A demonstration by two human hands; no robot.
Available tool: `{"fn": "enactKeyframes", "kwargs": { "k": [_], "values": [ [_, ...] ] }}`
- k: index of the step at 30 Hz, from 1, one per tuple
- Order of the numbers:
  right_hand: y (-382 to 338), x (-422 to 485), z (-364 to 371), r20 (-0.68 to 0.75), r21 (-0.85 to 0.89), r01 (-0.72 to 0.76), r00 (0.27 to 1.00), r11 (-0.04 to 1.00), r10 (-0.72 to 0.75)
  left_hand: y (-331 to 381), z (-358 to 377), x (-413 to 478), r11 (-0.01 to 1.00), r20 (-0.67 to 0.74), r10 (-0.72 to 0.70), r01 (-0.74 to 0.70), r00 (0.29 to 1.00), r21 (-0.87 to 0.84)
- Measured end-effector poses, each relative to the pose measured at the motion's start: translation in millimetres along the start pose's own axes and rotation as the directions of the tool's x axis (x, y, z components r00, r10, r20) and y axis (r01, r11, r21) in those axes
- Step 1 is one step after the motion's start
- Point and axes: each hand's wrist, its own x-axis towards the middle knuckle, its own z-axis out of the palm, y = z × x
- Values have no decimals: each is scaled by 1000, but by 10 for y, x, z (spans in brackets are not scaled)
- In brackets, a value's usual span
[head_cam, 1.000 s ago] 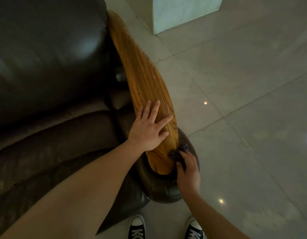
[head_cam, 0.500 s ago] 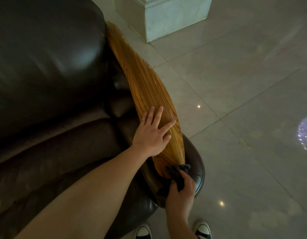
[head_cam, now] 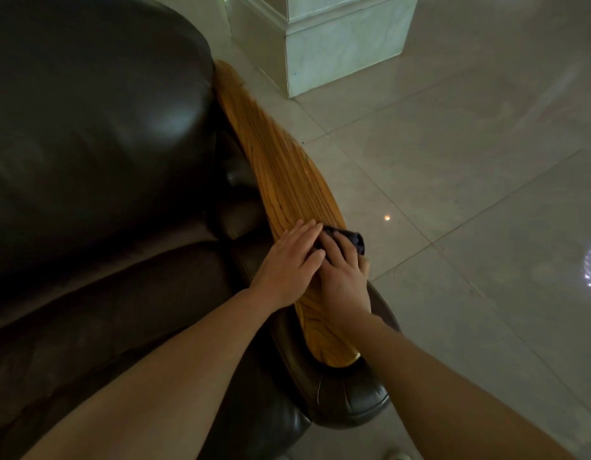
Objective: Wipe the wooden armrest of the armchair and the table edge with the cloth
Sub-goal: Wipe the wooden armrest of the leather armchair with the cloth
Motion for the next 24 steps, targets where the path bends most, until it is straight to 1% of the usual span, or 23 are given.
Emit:
{"fn": "enactKeyframes", "kwargs": {
  "k": [2,3,5,7,10,12,13,14,15,17,18,20,21,24],
  "values": [
    [-2,231,-22,1,-30,14,1000,999,-14,-17,-8,-14,1000,-37,0,-1,999,-31],
    [-8,331,-31,13,-36,19,1000,999,-19,-24,-7,-12,1000,-56,5,-6,998,-5],
    [-12,403,-22,24,-25,20,1000,999,-20,-50,-11,-16,991,-92,16,-3,996,135],
    [-2,261,23,19,-29,31,999,999,-30,-102,-29,-40,962,-103,21,8,994,273],
    [111,-92,71,51,-77,180,983,981,-177,-208,-46,-140,944,-79,28,0,996,331],
    [261,-96,33,48,-46,230,973,972,-228,-247,-51,-183,946,-54,21,-2,998,323],
    [310,-43,7,19,-9,194,981,981,-194,-248,-56,-183,949,-43,19,-5,999,314],
    [320,26,-23,-17,54,110,994,992,-110,-239,-61,-179,951,-39,17,-4,999,309],
    [293,105,-52,-53,137,2,999,991,5,-225,-64,-173,950,-39,13,0,999,312],
    [181,266,-80,-100,278,-161,976,947,196,-192,-57,-169,933,-28,7,3,1000,359],
    [121,356,-89,-102,305,-205,964,930,246,-175,-46,-173,918,-20,1,7,1000,396],
    [61,537,-125,-68,294,-232,963,927,262,-129,-19,-181,888,-12,-22,25,1000,460],
    [65,618,-163,-49,275,-217,970,937,239,-103,-11,-171,870,-8,-30,30,1000,491],
    [137,725,-355,-18,248,-113,992,962,121,-31,-56,-163,807,24,-48,25,999,590]
  ]
}}
